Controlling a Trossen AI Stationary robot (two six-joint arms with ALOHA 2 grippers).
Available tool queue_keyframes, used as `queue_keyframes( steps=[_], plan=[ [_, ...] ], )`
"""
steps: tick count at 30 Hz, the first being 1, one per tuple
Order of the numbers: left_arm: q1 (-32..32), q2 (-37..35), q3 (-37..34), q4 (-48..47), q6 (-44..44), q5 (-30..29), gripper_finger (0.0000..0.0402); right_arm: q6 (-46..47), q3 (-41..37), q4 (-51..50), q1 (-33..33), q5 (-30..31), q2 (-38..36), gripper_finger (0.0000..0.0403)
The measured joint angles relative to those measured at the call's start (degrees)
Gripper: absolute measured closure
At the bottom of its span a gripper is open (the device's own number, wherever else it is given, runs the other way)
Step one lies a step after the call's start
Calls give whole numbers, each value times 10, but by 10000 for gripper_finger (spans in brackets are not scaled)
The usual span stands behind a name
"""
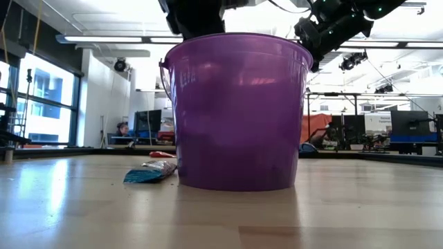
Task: Sort candy
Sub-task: Put the white chocolate into the violet bucket
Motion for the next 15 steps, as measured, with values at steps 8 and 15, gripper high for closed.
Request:
queue_keyframes(
  steps=[8,15],
  plan=[
    [1,25,0,-9,-47,-8,397,0,0,0,0,0,0,403],
    [9,35,1,-20,-56,-33,397,0,0,0,0,0,0,403]
  ],
)
